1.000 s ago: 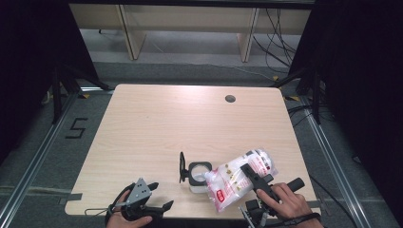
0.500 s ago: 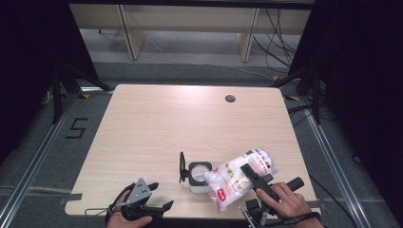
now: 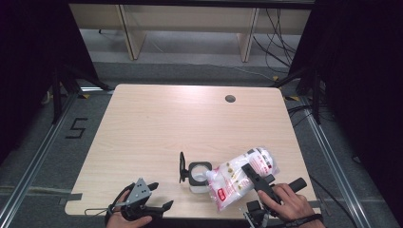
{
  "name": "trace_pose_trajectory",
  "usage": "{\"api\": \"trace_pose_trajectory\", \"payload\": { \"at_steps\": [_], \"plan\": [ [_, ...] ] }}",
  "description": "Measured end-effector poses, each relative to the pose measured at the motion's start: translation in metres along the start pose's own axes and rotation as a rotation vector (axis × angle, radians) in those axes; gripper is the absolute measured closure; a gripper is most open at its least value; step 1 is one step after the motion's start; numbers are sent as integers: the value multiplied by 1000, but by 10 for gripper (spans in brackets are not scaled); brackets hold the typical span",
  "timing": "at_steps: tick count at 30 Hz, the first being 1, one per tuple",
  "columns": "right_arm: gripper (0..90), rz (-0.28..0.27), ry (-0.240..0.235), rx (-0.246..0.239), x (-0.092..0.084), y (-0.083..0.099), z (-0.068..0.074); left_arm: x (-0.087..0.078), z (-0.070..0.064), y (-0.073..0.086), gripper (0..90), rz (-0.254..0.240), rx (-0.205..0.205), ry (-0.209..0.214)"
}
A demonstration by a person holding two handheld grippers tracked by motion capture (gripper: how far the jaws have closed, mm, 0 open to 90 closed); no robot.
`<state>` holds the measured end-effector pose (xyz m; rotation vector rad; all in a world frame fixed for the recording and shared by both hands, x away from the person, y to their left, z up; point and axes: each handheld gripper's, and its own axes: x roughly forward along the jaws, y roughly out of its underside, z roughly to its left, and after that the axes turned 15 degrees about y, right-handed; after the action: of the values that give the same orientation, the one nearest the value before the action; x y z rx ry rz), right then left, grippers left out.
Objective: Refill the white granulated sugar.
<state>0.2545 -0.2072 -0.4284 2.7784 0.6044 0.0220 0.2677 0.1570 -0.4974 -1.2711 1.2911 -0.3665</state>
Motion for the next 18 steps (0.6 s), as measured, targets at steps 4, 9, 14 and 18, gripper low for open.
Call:
{"api": "trace_pose_trajectory", "payload": {
  "at_steps": [4, 9, 14, 18],
  "plan": [
    [544, -12, 2, -12, 0, -3, 0, 1, 0, 0, 193, 0, -1, 3],
    [545, -24, 10, -13, 0, -5, 1, 0, 0, 0, 193, -1, -2, 2],
    [545, -23, 23, -15, -2, -6, -2, 0, 0, 0, 192, -1, -2, 2],
    [545, -33, 15, -24, -1, -7, -1, 0, 0, 0, 192, -2, -4, 1]
  ]
}}
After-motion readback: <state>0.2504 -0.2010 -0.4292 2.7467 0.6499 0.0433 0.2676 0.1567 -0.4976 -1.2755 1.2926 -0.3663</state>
